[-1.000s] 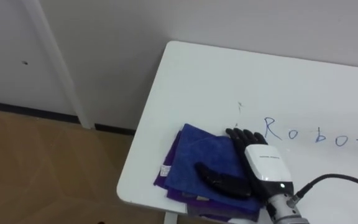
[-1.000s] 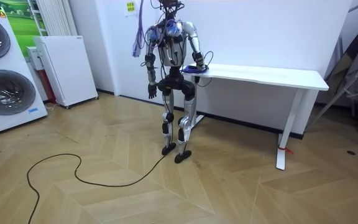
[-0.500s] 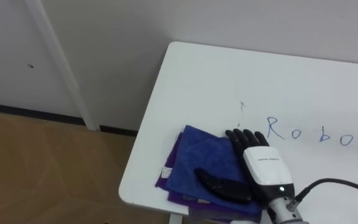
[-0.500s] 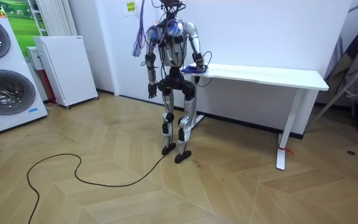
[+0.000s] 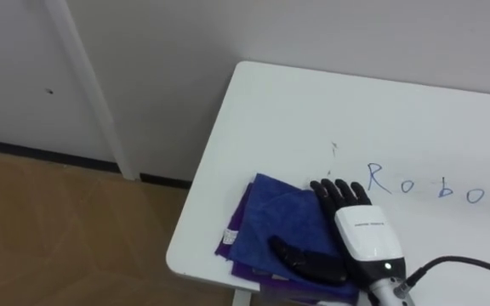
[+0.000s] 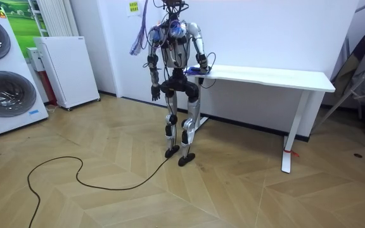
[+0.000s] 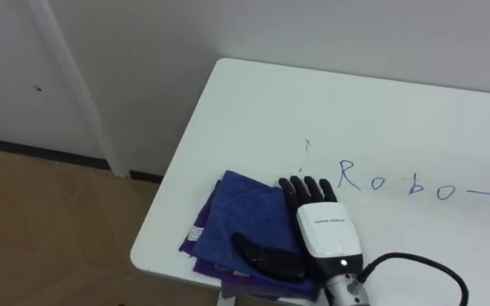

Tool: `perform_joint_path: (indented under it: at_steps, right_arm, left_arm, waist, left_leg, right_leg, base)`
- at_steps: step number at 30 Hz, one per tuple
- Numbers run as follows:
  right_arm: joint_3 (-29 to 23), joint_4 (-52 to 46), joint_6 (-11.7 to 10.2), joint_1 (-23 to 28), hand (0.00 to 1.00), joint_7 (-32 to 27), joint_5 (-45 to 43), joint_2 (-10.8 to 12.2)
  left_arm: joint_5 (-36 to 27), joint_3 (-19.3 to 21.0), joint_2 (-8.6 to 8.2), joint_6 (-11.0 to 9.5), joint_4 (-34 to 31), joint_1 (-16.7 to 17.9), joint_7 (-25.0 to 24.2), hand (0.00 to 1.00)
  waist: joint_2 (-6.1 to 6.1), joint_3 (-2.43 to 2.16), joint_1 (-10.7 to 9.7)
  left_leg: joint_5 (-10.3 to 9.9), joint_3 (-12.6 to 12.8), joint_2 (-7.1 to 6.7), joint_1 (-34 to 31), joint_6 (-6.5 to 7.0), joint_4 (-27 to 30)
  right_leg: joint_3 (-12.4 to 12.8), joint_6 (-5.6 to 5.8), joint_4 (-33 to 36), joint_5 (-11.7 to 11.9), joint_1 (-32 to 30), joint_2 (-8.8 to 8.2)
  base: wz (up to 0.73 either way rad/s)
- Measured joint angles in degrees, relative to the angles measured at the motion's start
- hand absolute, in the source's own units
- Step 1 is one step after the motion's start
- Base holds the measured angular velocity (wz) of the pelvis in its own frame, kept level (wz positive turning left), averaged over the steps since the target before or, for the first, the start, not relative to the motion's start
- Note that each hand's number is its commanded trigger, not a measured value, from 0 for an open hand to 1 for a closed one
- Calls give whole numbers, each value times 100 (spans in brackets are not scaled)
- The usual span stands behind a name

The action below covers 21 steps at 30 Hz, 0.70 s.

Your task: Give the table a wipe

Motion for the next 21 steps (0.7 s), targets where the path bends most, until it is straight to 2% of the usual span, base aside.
perform_joint_path:
  at_steps: [6, 13, 21]
  right_arm:
    - [11, 5, -151, 26, 0, -178, -27, 0]
    - [16, -15, -364, 23, 0, -304, -51, -1]
    - [17, -40, -474, 21, 0, -322, -46, -9]
  left_arm:
    - [7, 2, 0, -129, 70, -12, 0, 0]
    - [3, 2, 1, -165, 119, -11, -1, 0]
    - [2, 1, 2, -195, 337, -10, -3, 0]
  waist:
    - [-38, -10, 78]
    - [-53, -4, 133]
    - [-47, -4, 137]
  left_leg:
    - [0, 30, 2, -29, 0, -7]
    - [0, 40, 1, -81, 0, -7]
    - [0, 67, 4, -108, 0, -13]
  right_leg:
    - [3, 0, 1, 0, -48, 0]
    - [9, 0, -1, 0, -87, -2]
    - [5, 0, 2, 0, -121, -1]
  base:
    - [-1]
    - [0]
    - [0]
